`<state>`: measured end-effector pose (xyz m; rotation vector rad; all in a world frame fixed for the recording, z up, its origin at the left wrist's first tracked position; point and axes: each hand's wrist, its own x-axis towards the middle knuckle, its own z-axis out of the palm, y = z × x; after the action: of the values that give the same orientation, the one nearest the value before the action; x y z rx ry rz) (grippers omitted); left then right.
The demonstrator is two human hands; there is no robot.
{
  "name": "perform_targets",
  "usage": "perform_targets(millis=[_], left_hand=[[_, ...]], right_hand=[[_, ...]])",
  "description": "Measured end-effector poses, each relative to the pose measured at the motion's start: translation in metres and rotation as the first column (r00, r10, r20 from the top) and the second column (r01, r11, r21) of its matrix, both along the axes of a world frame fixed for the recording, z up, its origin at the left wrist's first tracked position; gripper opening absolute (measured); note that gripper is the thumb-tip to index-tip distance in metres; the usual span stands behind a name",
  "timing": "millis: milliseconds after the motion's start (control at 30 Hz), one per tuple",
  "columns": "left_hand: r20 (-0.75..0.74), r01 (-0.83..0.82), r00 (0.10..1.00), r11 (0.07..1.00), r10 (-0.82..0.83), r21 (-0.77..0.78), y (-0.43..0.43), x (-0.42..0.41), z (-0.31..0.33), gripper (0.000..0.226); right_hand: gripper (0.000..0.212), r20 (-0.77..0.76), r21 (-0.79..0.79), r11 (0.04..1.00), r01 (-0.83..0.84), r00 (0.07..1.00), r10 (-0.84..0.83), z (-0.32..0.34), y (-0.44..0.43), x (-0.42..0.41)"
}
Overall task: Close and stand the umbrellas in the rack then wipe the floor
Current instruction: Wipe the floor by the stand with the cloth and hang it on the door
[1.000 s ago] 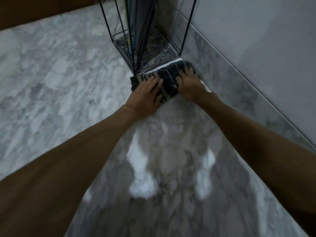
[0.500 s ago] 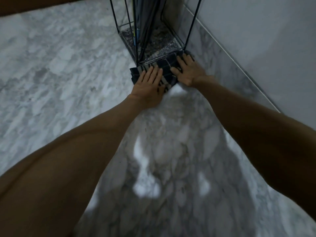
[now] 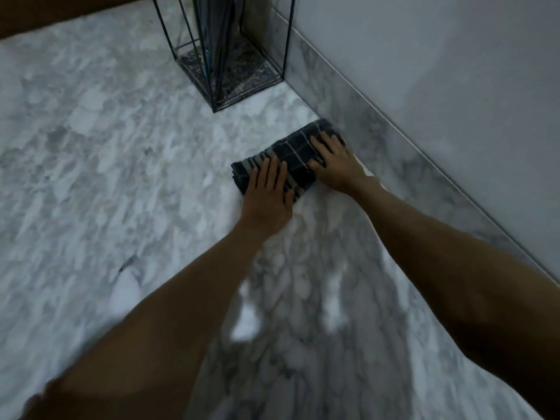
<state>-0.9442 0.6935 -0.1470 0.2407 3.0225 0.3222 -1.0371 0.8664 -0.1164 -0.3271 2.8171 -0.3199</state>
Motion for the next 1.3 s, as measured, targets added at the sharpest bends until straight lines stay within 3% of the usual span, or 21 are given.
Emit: perform_targets(millis=[167, 300, 400, 567, 667, 733, 867, 967, 1133, 1300], left_hand=[[-0.126, 0.078, 0.99, 0.993, -0.066, 0.093, 0.028, 0.043, -0.001, 0.06], [-0.041, 0.107, 0.994, 0.982, -0.102, 0.156, 0.052, 0.07, 0.01, 0.063], [0.04, 0.185, 0.981, 0.974, -0.191, 0.129, 0.063, 0.074, 0.023, 0.071], [-0.127, 0.418, 0.908, 0.885, -0.399, 0.204, 0.045, 0.038, 0.006, 0.082], [-0.21, 0.524, 0.845, 0.839, -0.491, 0.148, 0.034, 0.033, -0.007, 0.075], [-0.284, 0.538, 0.826, 0.831, -0.487, 0.142, 0.034, 0.034, -0.013, 0.07], [-0.362, 0.51, 0.829, 0.842, -0.427, 0.176, 0.036, 0.037, -0.013, 0.064], [-0.346, 0.489, 0.843, 0.854, -0.411, 0.178, 0.037, 0.038, -0.015, 0.065], [-0.421, 0.478, 0.822, 0.866, -0.383, 0.145, 0.041, 0.038, -0.023, 0.062], [-0.303, 0.435, 0.865, 0.899, -0.4, 0.055, 0.053, 0.05, -0.019, 0.072]], right_hand=[[0.076, 0.007, 0.068, 0.997, 0.031, 0.999, -0.031, 0.003, 0.038, 0.058], [0.089, 0.007, 0.106, 0.99, 0.089, 0.996, -0.09, 0.01, 0.059, 0.093], [0.082, 0.033, 0.145, 0.982, 0.119, 0.992, -0.125, 0.012, 0.068, 0.109], [0.075, 0.075, 0.271, 0.957, 0.106, 0.989, -0.131, 0.018, 0.065, 0.097], [0.072, 0.041, 0.222, 0.953, 0.207, 0.974, -0.222, 0.026, 0.053, 0.091], [0.072, 0.034, 0.173, 0.939, 0.299, 0.951, -0.309, 0.024, 0.046, 0.098], [0.066, 0.125, 0.269, 0.903, 0.334, 0.918, -0.377, 0.008, 0.048, 0.111], [0.067, 0.104, 0.3, 0.9, 0.316, 0.927, -0.36, 0.002, 0.052, 0.11], [0.066, 0.032, 0.218, 0.92, 0.325, 0.94, -0.34, -0.001, 0.055, 0.121], [0.066, 0.016, 0.179, 0.935, 0.305, 0.95, -0.313, -0.001, 0.067, 0.13]])
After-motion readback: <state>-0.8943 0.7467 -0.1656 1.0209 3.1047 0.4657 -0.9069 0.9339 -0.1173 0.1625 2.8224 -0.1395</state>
